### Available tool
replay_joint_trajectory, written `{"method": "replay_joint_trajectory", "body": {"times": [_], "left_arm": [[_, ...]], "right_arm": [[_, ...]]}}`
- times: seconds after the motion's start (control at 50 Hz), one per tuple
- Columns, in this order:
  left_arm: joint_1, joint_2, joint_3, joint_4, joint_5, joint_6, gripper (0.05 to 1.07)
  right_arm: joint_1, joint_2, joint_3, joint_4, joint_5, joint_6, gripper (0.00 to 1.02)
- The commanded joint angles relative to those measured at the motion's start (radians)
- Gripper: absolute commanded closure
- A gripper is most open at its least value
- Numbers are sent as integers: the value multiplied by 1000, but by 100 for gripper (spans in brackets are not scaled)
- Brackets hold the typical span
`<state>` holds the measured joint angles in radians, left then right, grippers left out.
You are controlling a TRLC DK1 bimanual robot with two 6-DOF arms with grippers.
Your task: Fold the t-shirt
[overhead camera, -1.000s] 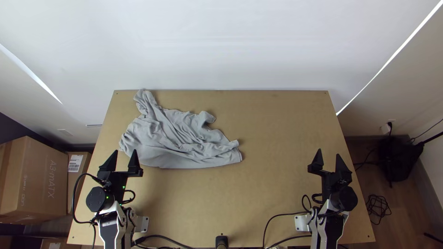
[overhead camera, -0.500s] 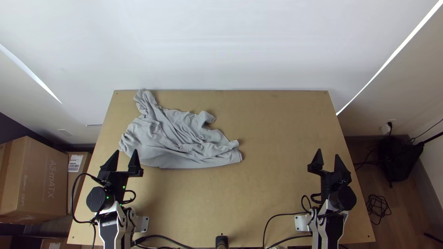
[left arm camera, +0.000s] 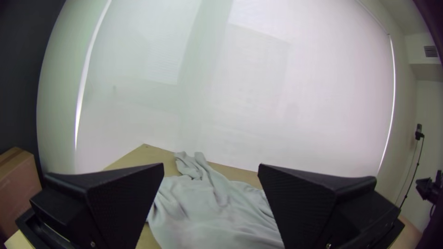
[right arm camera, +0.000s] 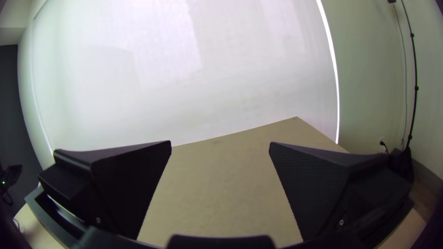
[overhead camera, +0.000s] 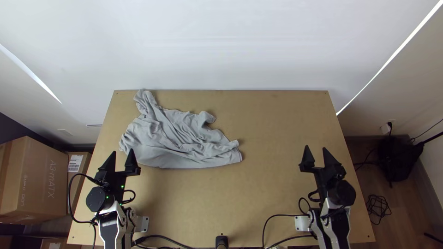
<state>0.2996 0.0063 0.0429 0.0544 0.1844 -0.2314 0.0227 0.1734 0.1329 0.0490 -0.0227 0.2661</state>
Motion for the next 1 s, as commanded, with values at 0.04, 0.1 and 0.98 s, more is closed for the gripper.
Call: {"method": "replay_joint_trajectory", "body": {"times": [0.04,0.1,0.98], "left_arm": [[35,-6,40,-5,-28,12,10],[45,-3,74,-7,-28,12,10],[49,640,902,-516,-26,43,10]], "right_arm": [[43,291,224,11,-19,24,4],[62,373,304,-11,-33,27,4],[681,1166,1140,-164,-51,50,4]]}}
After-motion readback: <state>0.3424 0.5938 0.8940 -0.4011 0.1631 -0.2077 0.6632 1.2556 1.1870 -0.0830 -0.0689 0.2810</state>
